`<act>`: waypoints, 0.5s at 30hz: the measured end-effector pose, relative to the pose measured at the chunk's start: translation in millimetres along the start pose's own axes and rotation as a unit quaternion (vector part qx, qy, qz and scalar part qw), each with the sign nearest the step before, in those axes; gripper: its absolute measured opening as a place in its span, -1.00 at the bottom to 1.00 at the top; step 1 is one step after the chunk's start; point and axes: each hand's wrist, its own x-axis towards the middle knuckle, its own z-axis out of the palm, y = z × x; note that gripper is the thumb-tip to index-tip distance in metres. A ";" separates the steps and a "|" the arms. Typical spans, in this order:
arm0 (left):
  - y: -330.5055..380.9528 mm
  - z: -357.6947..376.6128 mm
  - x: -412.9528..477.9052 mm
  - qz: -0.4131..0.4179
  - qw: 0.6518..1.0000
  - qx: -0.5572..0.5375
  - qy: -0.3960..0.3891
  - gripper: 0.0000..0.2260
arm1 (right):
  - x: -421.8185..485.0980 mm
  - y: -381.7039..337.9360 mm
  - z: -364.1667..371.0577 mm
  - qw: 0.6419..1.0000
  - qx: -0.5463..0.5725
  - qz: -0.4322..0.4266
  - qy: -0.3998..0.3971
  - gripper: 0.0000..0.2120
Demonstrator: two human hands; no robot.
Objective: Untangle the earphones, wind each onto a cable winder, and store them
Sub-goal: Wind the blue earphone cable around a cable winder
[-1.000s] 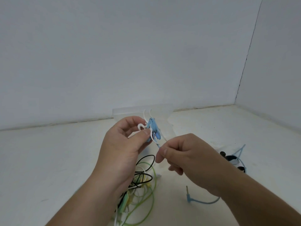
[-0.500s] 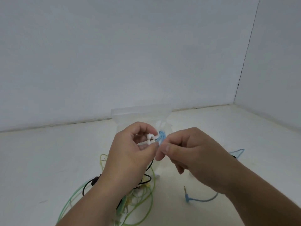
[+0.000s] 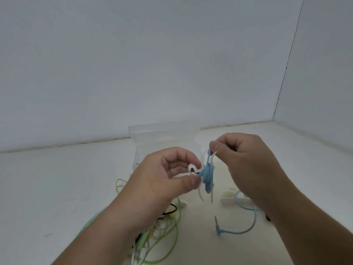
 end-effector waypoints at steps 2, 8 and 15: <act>-1.8 -1.1 0.8 0.013 1.000 -0.025 0.011 -0.81 | -2.2 0.1 2.3 0.996 0.007 0.060 -0.067 -0.68; -0.7 -3.0 3.2 0.009 0.988 -0.121 0.096 -0.77 | -7.7 0.2 15.5 0.964 0.024 0.128 -0.231 -0.57; -1.3 -3.7 5.5 -0.040 0.965 -0.208 0.155 -0.76 | -11.7 -2.0 14.4 0.948 0.010 0.099 -0.301 -0.64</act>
